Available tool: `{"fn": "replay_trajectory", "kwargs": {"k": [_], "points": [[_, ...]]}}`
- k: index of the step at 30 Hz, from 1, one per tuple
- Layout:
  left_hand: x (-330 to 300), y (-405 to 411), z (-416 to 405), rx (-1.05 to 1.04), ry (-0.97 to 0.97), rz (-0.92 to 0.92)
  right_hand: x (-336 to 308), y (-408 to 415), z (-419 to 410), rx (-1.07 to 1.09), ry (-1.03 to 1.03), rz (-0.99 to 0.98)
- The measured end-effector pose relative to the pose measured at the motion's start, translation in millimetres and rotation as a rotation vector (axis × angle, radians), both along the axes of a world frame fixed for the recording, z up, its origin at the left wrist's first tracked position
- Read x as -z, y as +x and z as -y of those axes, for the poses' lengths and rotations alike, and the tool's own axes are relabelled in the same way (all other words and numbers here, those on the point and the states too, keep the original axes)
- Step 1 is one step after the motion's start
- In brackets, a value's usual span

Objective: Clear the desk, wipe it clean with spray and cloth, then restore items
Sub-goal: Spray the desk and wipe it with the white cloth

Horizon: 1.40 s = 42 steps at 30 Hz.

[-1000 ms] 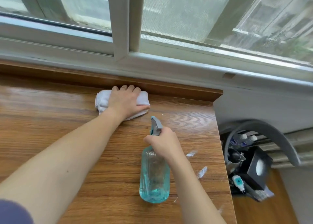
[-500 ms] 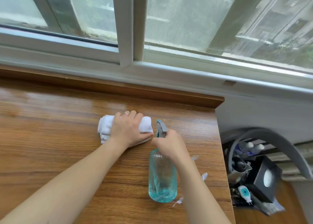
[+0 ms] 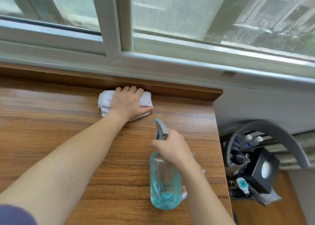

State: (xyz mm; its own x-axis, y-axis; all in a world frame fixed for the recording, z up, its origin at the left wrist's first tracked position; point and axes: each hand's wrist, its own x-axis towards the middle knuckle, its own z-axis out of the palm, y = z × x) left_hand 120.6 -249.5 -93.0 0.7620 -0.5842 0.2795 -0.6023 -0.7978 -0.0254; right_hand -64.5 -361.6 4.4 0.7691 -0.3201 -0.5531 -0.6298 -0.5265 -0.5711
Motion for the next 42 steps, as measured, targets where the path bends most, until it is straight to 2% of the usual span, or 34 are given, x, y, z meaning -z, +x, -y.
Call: {"fn": "replay_trajectory", "kwargs": {"k": [5,14,24,32,37,42], "points": [[-6.1,-16.2,-1.8,-0.081,0.005,-0.045,-0.3,-7.9,9.8,0.083,0.01,-0.004],[1.9,-88.7,-19.1,-0.024,-0.023,-0.036,-10.3,-6.1,24.8,0.087,-0.003,-0.019],[0.4,-52.7,-4.5,0.051,0.008,-0.004,-2.4,-8.1,30.2,0.051,0.004,-0.014],[-7.0,-12.3,24.4,-0.035,0.158,-0.063,-1.4,-28.8,38.1,0.017,0.022,0.011],[-11.8,-24.2,21.8,-0.074,0.126,-0.057,-5.0,-38.5,45.3,-0.013,0.013,0.022],[-7.9,-70.6,0.0,-0.047,0.045,-0.042,-2.3,-36.8,50.2,-0.042,0.003,0.019]]}}
